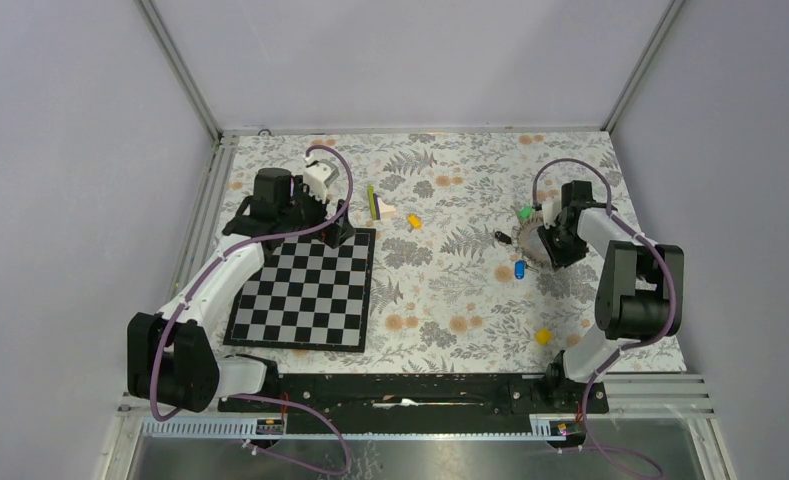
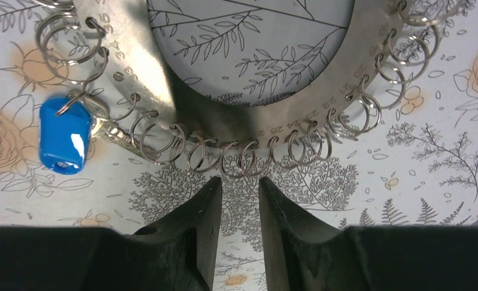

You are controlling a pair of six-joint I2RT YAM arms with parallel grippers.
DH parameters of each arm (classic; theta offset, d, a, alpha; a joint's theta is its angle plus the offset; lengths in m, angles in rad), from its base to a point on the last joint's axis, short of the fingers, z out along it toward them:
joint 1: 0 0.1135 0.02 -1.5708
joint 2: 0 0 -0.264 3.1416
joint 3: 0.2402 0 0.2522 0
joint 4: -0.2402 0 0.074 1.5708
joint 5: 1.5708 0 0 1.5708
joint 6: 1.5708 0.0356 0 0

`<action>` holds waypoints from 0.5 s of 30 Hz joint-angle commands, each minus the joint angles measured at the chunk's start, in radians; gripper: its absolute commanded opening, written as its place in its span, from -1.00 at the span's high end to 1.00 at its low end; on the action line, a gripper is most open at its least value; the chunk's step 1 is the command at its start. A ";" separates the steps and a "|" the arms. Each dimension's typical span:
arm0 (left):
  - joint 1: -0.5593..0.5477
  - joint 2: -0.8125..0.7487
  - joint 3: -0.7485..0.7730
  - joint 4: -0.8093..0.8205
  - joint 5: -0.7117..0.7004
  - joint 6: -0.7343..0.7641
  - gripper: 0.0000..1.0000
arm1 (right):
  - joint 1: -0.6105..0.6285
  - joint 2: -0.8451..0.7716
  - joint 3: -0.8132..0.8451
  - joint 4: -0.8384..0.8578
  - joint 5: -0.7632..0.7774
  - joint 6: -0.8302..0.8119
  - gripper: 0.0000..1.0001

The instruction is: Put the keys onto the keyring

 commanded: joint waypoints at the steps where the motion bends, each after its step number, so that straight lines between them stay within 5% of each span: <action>1: -0.005 0.002 0.035 0.021 0.031 0.014 -0.98 | -0.005 0.042 0.055 -0.010 0.026 -0.054 0.29; 8: -0.005 -0.001 0.036 0.018 0.031 0.018 -0.98 | -0.005 0.076 0.084 -0.012 0.033 -0.085 0.37; 15: -0.006 -0.002 0.035 0.018 0.033 0.020 -0.98 | -0.005 0.076 0.105 -0.037 0.019 -0.105 0.66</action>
